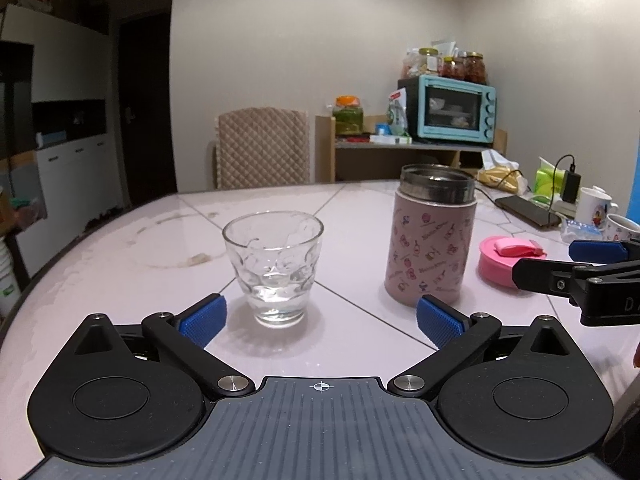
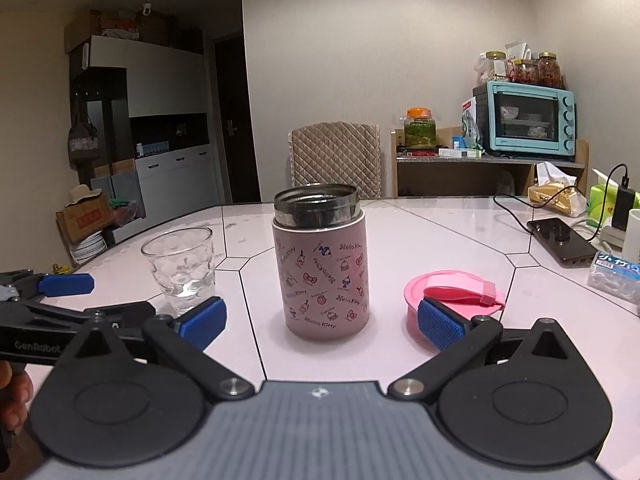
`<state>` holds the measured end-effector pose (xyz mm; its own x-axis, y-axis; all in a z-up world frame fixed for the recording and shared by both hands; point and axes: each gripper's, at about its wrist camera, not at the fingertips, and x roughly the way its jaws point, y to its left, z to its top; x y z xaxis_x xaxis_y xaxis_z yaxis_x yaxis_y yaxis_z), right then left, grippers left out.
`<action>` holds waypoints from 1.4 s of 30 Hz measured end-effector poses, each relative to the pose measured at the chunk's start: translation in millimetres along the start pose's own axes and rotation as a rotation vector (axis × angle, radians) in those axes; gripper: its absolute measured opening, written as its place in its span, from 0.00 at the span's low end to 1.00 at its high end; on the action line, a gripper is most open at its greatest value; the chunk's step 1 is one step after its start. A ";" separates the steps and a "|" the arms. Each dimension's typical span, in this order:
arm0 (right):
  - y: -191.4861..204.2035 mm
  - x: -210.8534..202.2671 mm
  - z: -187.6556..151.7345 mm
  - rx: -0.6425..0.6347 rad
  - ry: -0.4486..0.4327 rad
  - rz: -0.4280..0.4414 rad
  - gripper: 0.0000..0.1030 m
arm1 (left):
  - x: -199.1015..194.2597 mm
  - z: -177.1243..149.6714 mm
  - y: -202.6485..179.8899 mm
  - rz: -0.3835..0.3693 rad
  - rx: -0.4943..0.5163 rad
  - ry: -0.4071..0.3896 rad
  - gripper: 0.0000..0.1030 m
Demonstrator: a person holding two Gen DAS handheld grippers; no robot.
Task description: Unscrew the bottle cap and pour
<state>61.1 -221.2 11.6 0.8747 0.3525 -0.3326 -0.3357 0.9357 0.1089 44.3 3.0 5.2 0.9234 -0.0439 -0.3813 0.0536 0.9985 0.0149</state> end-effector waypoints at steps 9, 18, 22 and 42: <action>3.1 -20.4 -1.0 -0.006 -0.018 0.011 1.00 | -21.0 -0.2 -10.0 0.026 0.006 -0.015 1.00; 10.4 -33.4 -2.9 -0.017 -0.027 0.025 1.00 | -33.8 -2.4 -14.0 0.024 0.008 -0.016 1.00; 11.2 -38.4 -5.1 -0.015 -0.028 0.027 1.00 | -39.0 -4.0 -16.1 0.025 0.009 -0.018 1.00; 15.8 -61.2 -8.8 -0.006 -0.053 0.033 1.00 | -60.2 -8.5 -27.8 0.024 0.017 -0.034 1.00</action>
<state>-0.8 -228.1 25.4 0.8802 0.3841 -0.2788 -0.3670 0.9233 0.1133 -16.1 -21.9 19.9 0.9370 -0.0216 -0.3488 0.0377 0.9985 0.0395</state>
